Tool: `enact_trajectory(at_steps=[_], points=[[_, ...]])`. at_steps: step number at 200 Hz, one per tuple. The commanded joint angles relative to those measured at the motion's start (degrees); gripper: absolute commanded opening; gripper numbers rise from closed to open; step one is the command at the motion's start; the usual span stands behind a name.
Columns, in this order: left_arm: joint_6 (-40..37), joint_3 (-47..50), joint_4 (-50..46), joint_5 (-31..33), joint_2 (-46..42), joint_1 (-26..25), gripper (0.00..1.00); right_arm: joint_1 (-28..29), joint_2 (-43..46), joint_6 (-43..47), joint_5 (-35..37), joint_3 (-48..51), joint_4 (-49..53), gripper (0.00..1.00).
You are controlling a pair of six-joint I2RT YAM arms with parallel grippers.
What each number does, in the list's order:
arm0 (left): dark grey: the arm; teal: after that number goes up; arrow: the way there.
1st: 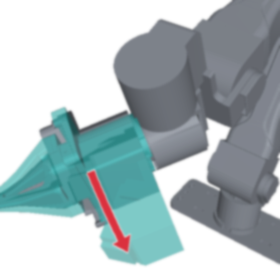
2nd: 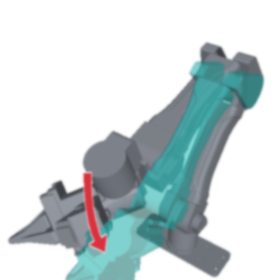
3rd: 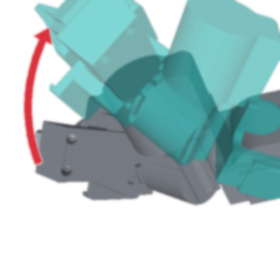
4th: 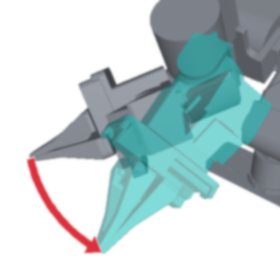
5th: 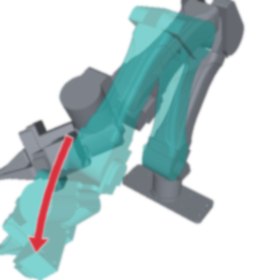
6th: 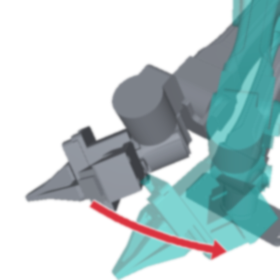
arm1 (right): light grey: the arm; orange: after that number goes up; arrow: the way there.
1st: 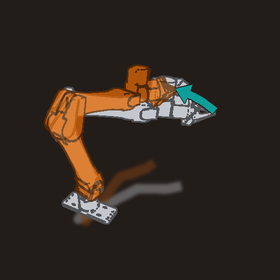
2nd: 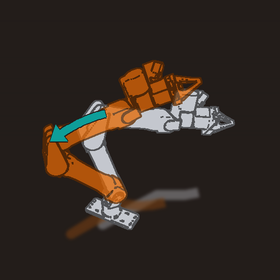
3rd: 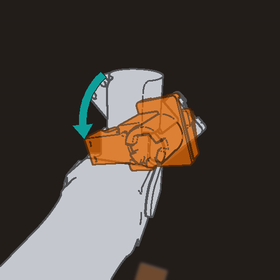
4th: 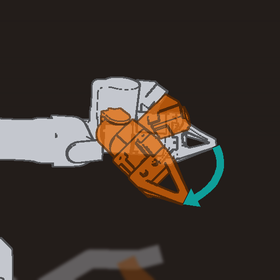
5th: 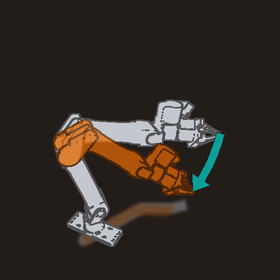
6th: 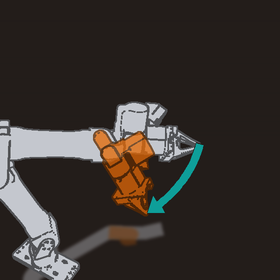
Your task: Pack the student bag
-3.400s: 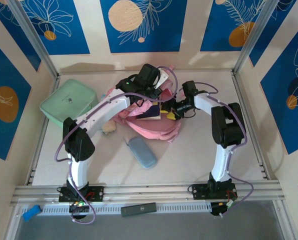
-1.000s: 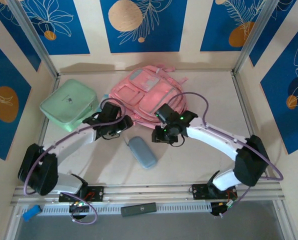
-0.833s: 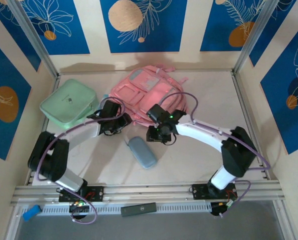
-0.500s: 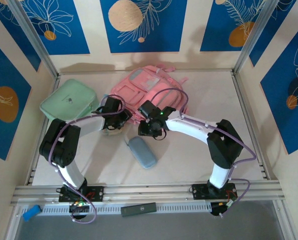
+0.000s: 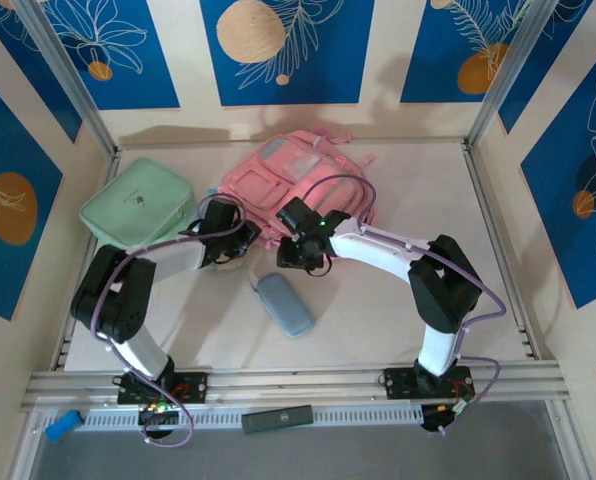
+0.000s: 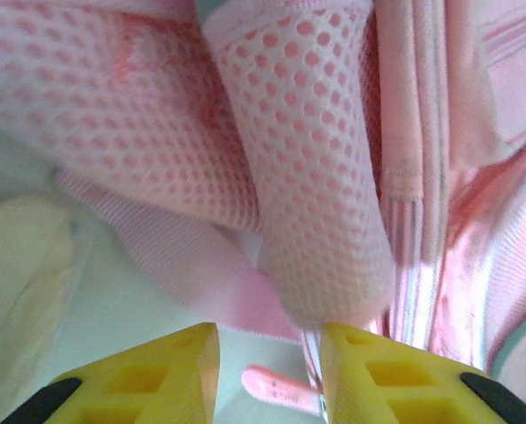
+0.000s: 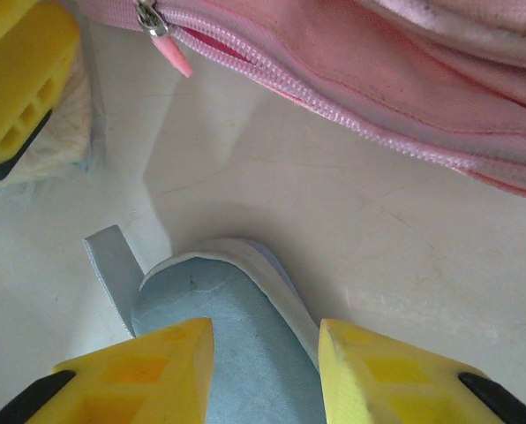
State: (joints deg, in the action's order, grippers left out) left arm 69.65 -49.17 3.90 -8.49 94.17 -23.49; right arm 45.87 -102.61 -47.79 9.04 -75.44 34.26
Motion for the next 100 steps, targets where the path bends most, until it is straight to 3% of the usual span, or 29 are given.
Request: enact_trajectory(at_steps=[1, 18, 100], points=[[0.7, -0.1, -1.2, 2.1, -3.6, 0.4, 0.41, -0.7, -0.3, 1.2, -0.2, -0.9, 0.1, 0.36], [3.0, 0.2, 1.5, -0.3, -1.6, 1.3, 0.53, -0.9, -0.9, 1.4, -0.1, -1.8, 0.6, 0.36], [4.4, -5.4, 6.8, -0.4, 9.8, 1.8, 0.55, -0.7, -1.8, 1.0, -0.7, -1.2, -0.2, 0.36]])
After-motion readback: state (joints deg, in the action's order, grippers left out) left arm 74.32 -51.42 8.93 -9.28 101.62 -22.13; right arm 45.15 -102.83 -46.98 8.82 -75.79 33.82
